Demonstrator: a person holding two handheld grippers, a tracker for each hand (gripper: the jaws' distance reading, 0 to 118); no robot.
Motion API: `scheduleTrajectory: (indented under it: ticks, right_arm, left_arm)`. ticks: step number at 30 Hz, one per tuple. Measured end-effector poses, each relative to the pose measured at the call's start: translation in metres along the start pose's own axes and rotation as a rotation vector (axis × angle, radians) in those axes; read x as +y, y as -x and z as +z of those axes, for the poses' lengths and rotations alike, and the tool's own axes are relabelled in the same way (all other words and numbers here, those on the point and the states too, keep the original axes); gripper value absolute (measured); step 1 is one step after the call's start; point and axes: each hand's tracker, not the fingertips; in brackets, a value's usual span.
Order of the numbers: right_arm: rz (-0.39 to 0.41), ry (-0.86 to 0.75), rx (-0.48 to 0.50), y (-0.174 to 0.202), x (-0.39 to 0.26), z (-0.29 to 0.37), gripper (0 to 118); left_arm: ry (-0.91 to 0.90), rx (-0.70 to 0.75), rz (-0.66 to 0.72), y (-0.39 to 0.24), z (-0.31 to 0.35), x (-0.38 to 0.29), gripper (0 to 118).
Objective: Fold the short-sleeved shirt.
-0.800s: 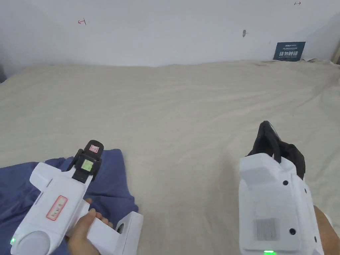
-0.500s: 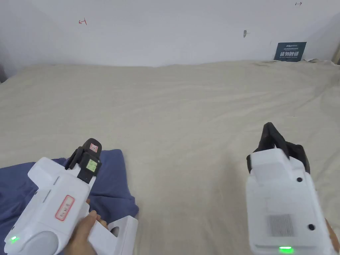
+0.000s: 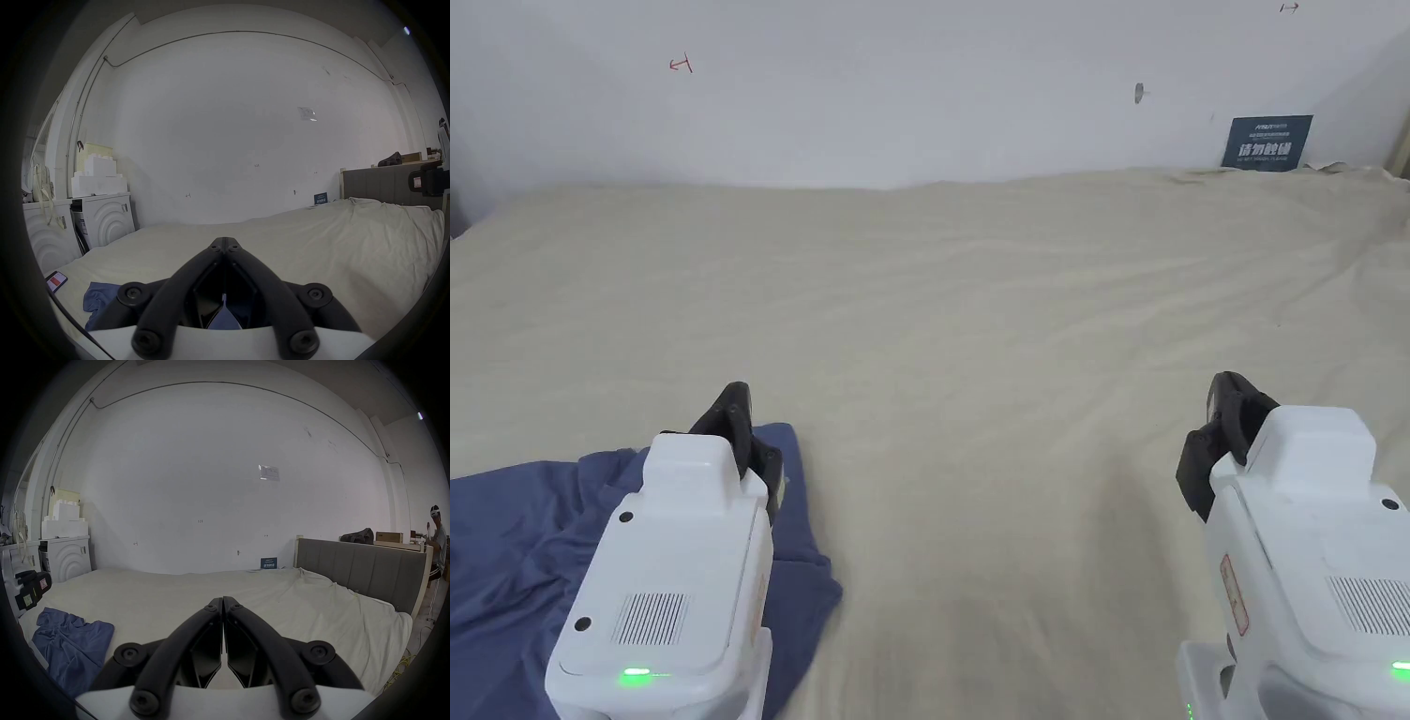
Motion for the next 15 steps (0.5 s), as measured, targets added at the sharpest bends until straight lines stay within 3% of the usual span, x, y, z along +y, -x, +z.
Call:
scheduleTrajectory:
  ticks: [15]
  right_arm:
    - [-0.004, -0.001, 0.004, 0.0019, 0.0001, 0.0014, 0]
  left_arm:
    - [-0.004, 0.004, -0.014, 0.0012, 0.001, -0.0001, 0]
